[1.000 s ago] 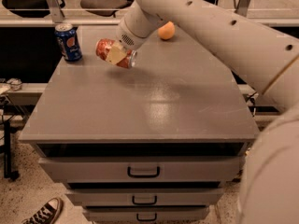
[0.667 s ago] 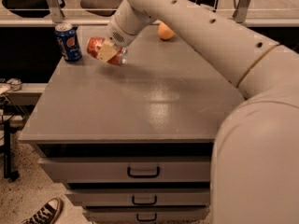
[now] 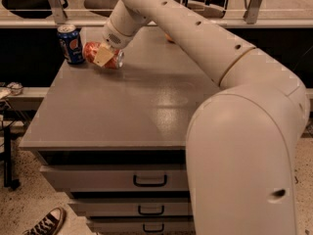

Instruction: Move coke can near pepsi can

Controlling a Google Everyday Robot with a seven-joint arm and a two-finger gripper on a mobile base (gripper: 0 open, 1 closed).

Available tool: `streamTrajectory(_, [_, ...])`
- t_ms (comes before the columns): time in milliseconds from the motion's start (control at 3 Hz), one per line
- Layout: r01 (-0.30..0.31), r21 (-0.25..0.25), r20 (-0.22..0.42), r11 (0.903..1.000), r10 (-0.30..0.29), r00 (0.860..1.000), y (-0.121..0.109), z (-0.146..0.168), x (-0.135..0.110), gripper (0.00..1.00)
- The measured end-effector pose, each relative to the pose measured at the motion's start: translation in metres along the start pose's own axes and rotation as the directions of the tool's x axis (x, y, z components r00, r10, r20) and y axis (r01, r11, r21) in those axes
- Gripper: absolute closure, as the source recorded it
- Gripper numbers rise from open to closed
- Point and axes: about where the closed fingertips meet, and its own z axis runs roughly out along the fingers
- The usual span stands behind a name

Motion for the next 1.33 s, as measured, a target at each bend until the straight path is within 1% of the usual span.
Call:
streamTrajectory(333, [0.005, -0.021, -0.001, 0.9998, -0.005, 1.000, 0.000, 0.009, -0.003, 0.38])
streamTrajectory(667, [0.017, -0.043, 0.003, 0.9989, -0.017, 1.000, 0.001, 0.016, -0.009, 0.13])
streamTrajectory(1000, [0.029, -0.061, 0.003, 0.9977, -0.029, 1.000, 0.004, 0.020, -0.012, 0.00])
streamTrajectory(1333, [0.041, -0.071, 0.003, 0.9966, -0.041, 0.999, 0.004, 0.022, -0.015, 0.00])
